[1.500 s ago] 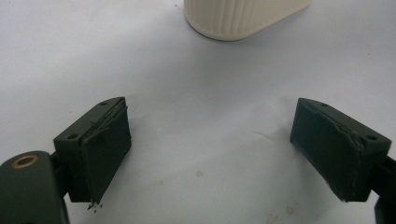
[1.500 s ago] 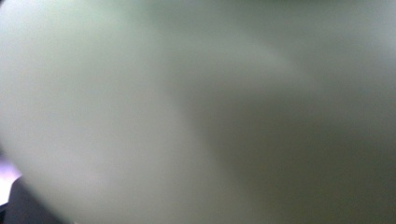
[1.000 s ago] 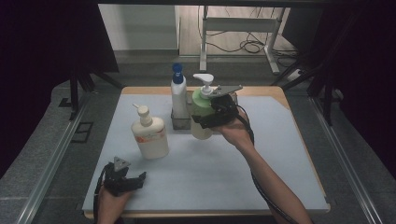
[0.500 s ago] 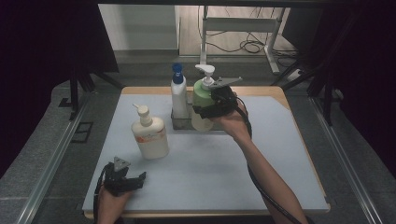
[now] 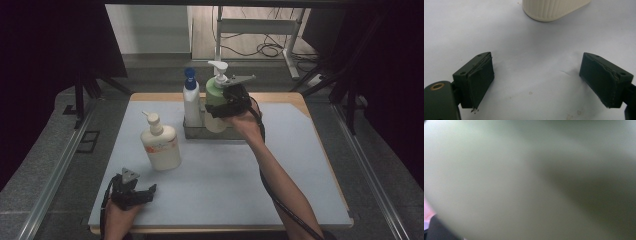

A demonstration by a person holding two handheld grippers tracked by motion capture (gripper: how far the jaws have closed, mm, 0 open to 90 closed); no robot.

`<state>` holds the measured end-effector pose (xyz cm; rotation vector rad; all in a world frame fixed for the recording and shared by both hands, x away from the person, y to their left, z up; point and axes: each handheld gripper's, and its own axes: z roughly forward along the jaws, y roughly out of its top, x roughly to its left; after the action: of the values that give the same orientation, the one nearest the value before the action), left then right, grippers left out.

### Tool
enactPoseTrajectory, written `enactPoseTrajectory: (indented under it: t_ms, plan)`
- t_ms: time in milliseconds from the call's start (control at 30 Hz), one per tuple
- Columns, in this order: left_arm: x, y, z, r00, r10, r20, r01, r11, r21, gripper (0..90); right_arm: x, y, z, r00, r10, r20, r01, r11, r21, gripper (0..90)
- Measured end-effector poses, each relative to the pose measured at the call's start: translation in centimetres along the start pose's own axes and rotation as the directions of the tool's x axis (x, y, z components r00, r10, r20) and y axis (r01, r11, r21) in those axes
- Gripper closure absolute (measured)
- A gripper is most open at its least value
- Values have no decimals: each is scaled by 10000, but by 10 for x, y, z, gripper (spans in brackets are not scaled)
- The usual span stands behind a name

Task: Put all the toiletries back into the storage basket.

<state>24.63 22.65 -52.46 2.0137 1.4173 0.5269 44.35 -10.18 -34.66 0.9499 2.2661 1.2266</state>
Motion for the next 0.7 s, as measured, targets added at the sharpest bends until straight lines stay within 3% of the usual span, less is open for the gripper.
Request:
enactPoseTrajectory:
  t_ms: [700]
  plan:
    - [0,0,0,10000,-30,8,30,10000,-15,119,-14,6,29,9973,345,652,-341,9994,-72,125]
